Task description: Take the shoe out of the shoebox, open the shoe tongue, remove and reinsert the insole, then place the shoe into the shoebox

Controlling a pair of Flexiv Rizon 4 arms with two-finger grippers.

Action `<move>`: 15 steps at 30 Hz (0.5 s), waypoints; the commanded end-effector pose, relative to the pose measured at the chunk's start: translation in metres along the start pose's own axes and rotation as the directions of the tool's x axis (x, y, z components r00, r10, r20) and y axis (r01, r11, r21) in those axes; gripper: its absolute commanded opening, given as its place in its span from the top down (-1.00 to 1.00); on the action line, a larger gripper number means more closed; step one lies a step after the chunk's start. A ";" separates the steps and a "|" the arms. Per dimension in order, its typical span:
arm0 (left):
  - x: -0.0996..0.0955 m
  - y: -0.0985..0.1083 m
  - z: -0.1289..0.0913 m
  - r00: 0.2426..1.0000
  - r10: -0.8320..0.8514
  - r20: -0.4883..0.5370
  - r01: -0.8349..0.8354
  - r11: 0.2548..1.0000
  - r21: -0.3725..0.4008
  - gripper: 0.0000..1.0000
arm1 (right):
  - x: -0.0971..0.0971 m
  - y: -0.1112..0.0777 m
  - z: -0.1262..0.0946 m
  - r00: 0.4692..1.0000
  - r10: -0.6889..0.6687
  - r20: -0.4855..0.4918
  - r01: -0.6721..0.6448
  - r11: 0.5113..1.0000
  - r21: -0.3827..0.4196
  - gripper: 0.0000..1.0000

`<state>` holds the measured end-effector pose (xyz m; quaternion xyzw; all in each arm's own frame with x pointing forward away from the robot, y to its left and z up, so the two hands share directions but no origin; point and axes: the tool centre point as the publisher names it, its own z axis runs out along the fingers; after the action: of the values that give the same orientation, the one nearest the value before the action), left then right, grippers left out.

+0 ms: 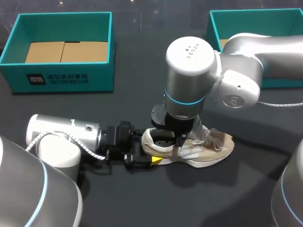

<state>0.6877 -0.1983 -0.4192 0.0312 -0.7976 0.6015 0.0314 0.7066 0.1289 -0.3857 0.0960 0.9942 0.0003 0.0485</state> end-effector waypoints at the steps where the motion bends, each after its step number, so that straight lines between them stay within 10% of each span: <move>1: 0.002 0.002 -0.001 1.000 0.000 0.000 0.000 1.000 -0.001 1.00 | -0.003 -0.013 0.001 1.000 0.013 -0.004 -0.013 1.000 -0.012 0.30; 15: 0.002 0.002 -0.001 1.000 0.000 0.000 0.000 1.000 -0.001 1.00 | -0.003 -0.009 0.026 0.992 -0.034 -0.118 0.035 0.999 0.007 0.04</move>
<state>0.6879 -0.1983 -0.4192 0.0314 -0.7977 0.6014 0.0316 0.7032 0.1139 -0.3975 0.0829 0.9966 0.0008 0.0026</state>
